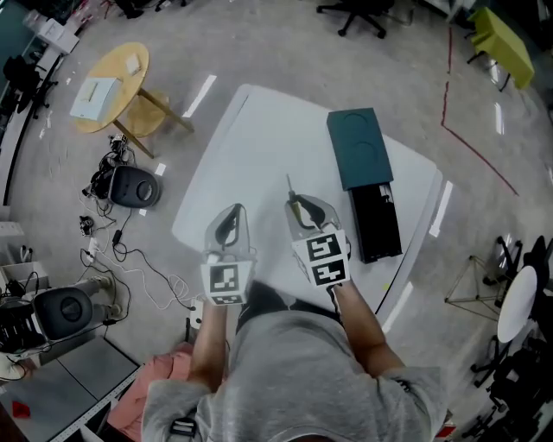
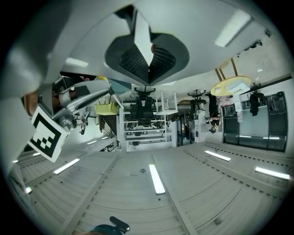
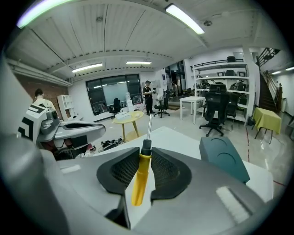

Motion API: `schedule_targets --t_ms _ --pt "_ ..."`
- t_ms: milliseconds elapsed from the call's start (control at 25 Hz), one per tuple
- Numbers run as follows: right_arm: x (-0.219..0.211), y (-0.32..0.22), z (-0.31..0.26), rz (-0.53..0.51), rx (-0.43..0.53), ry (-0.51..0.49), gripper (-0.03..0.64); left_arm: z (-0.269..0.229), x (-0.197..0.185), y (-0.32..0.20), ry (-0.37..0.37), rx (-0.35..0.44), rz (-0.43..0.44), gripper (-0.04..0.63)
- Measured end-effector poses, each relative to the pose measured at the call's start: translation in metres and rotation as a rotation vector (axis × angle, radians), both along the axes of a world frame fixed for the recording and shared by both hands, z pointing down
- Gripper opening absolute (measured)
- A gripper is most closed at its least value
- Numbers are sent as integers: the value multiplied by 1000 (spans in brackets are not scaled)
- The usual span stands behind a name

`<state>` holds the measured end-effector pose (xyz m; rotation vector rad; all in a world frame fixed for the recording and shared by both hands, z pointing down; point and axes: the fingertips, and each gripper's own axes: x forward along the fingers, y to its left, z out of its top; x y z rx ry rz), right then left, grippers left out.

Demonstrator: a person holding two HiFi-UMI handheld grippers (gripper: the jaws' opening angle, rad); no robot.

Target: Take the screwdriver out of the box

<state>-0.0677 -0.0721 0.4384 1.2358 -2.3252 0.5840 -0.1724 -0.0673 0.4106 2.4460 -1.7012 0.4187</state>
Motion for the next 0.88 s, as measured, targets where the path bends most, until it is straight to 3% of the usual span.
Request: schedule_targets --t_ms 400,880 --pt "-64 -24 38 -46 -66 35 83 32 -66 -11 18 -68 -58 11" --pt "-106 -65 110 -24 -195 89 83 103 -109 -45 42 -198 -32 11"
